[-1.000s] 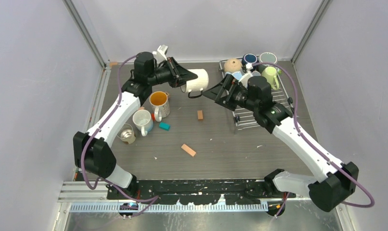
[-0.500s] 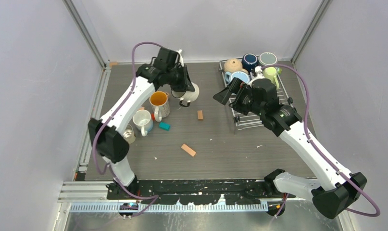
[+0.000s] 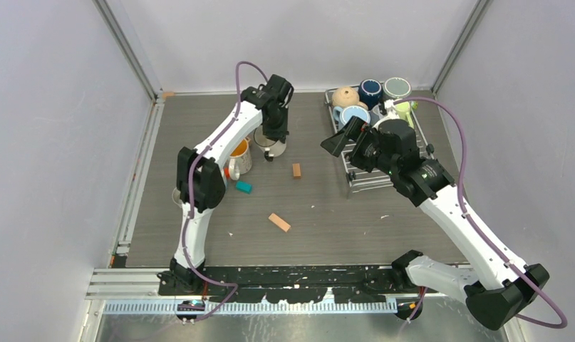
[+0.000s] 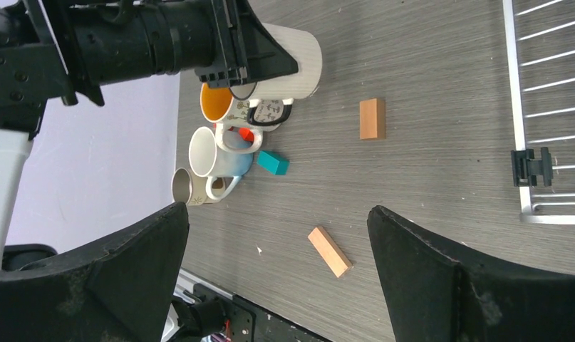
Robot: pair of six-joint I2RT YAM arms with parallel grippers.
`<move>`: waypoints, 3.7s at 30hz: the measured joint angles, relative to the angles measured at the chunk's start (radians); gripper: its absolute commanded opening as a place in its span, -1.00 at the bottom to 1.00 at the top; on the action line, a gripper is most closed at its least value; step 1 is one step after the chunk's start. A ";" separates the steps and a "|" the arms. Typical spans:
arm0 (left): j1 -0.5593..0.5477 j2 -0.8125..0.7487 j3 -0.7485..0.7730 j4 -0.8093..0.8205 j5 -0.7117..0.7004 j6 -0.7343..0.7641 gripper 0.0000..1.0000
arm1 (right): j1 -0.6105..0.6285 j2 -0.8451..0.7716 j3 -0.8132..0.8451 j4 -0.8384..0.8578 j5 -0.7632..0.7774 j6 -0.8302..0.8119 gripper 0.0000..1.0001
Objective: Unload the cups from the dish rack
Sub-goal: Place the cup at the center of the board, then unload the cup from the dish rack.
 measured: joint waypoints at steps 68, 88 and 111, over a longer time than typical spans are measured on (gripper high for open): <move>-0.003 -0.033 0.206 -0.122 -0.071 0.170 0.57 | 0.000 0.051 0.082 -0.117 0.093 -0.051 1.00; -0.109 -0.698 -0.486 0.098 0.121 0.096 0.99 | -0.051 0.176 0.131 -0.161 0.258 -0.113 1.00; -0.132 -0.898 -0.867 0.257 0.232 0.085 0.99 | -0.464 0.681 0.470 -0.072 0.233 -0.229 0.99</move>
